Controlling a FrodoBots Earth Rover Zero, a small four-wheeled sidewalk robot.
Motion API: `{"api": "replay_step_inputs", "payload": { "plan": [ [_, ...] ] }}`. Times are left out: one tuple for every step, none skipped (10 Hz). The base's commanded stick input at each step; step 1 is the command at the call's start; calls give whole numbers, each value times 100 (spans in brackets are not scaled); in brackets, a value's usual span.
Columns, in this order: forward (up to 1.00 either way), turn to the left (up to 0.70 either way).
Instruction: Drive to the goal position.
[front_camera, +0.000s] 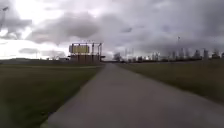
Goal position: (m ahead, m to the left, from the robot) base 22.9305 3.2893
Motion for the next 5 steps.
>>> {"api": "replay_step_inputs", "payload": {
  "plan": [
    [100, 1],
    [100, 1],
    [100, 1],
    [100, 1],
    [100, 0]
  ]
}}
